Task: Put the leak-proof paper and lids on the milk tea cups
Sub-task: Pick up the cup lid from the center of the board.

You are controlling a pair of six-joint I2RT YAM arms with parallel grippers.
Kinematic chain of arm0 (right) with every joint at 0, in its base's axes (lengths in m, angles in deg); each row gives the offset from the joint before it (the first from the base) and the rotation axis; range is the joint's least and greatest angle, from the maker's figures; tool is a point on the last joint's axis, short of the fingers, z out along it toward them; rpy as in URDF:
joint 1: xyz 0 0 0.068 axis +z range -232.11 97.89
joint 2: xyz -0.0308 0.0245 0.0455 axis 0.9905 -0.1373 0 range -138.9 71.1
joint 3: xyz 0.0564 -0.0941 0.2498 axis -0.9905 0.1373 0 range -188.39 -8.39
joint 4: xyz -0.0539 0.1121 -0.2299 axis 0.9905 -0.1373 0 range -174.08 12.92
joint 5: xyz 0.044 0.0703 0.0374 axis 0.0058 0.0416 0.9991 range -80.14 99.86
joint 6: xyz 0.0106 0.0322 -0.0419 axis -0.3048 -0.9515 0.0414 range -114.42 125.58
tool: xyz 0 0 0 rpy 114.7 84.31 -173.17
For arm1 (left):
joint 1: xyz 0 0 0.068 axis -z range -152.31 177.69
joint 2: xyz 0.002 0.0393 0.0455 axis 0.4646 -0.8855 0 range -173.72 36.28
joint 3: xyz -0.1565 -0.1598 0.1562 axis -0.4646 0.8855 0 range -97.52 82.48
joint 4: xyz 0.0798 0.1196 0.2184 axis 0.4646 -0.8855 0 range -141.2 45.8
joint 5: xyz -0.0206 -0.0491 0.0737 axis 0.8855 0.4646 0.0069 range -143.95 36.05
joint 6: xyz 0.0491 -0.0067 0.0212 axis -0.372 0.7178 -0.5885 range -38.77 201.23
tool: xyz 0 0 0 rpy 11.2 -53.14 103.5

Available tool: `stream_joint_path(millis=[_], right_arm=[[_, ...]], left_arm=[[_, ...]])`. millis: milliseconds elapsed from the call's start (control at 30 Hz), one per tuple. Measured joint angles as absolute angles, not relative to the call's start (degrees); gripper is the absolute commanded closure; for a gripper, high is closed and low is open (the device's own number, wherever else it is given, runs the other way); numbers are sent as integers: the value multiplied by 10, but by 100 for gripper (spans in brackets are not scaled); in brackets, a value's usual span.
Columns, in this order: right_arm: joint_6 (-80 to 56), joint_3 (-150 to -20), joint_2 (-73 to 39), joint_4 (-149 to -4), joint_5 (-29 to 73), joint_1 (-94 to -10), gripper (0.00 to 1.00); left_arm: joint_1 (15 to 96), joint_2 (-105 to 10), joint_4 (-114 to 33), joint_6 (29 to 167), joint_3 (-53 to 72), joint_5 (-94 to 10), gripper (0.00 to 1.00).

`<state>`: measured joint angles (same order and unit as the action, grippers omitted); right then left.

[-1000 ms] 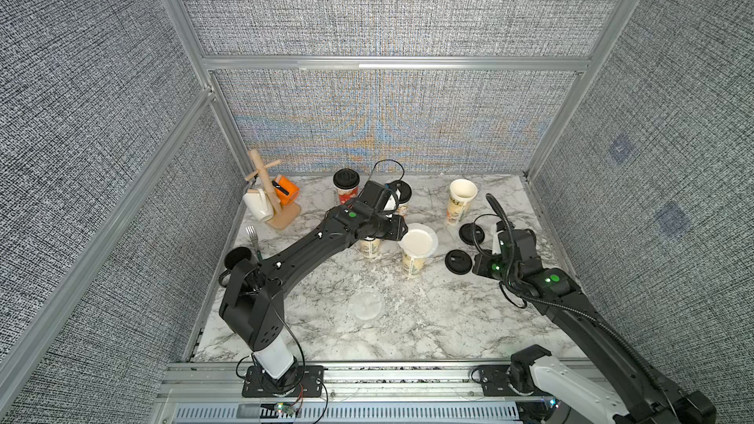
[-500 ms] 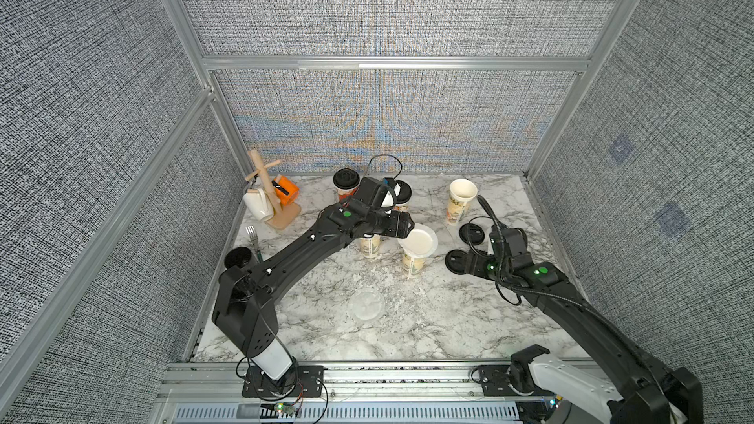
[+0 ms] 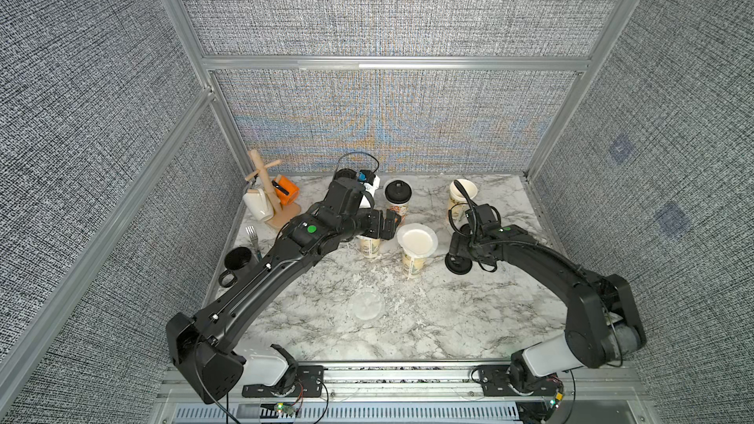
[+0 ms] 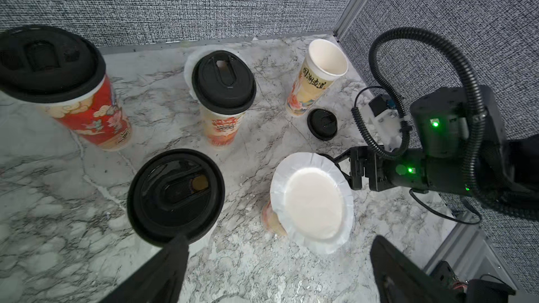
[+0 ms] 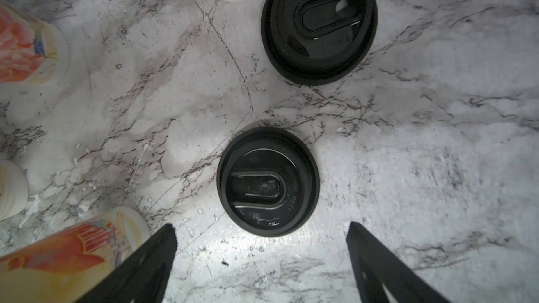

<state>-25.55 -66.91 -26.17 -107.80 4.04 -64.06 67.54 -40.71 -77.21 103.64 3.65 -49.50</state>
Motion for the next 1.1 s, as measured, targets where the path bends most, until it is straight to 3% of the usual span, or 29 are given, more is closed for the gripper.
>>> stream_joint_path(millis=[700, 1100], right_arm=[[-254, -682, -359, -1075, 54, -640, 16], [-254, -674, -351, -1068, 54, -640, 31]], left_arm=[[665, -400, -818, 1036, 55, -520, 2], [664, -401, -819, 1036, 55, -520, 2]])
